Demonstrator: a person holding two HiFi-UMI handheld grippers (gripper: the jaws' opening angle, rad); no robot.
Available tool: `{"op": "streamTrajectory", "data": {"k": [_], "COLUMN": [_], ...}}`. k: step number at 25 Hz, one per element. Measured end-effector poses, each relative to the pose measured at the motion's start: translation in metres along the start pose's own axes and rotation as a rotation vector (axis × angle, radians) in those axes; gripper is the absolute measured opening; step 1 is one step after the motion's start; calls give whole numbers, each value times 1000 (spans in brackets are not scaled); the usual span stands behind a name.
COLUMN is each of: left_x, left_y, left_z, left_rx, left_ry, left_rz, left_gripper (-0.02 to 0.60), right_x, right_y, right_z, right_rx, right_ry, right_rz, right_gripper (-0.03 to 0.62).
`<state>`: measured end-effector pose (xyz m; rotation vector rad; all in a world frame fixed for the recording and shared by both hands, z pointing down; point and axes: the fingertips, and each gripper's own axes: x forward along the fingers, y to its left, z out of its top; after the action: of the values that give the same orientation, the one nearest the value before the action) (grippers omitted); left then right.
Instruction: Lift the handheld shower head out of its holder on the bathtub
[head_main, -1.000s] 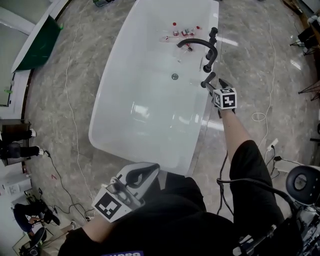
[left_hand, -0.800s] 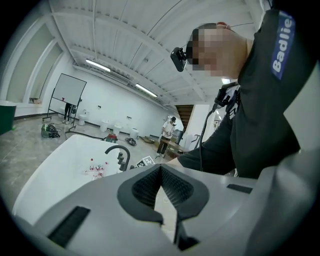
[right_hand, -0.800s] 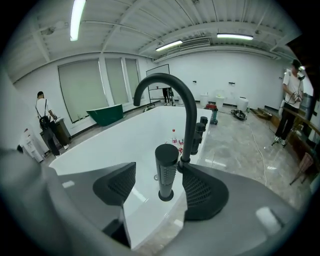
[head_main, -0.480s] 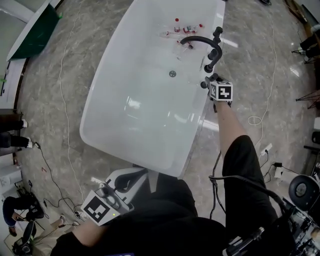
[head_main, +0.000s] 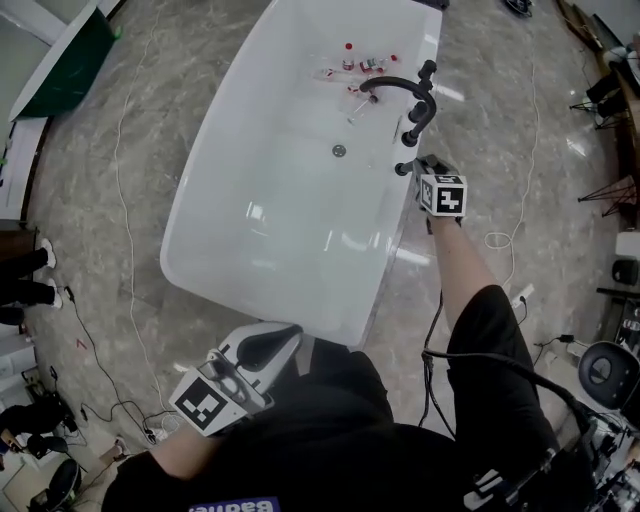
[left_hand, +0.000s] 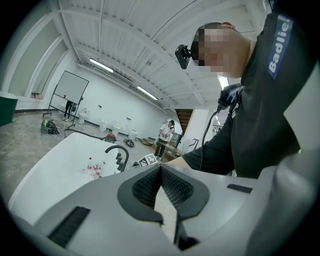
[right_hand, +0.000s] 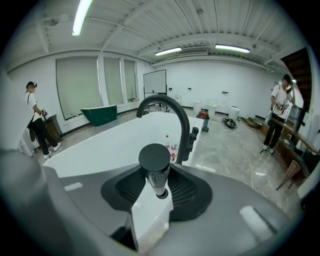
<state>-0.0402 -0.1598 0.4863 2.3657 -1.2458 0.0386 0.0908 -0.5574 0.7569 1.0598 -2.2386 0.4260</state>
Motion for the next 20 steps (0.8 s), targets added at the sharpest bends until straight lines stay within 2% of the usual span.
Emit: {"op": "streamTrajectory", "data": {"k": [4, 10, 14, 20], "left_x": [-9, -32, -61, -96], "left_y": [-14, -23, -24, -19], "left_z": [21, 47, 52, 59], "left_rx": [33, 82, 108, 117], "left_ry": [-36, -89, -91, -128], "left_rz": [-70, -162, -194, -218], "left_gripper": [-6, -6, -6, -6], "right_x": [-57, -144, -189, -240], "right_y": [20, 58, 99, 150], "right_z": [23, 45, 39, 27], "right_rx": [-58, -73, -79, -23], "right_ry": [-54, -134, -148, -185], "right_rz": [7, -6, -27, -57], "right_gripper": [130, 130, 130, 130]}}
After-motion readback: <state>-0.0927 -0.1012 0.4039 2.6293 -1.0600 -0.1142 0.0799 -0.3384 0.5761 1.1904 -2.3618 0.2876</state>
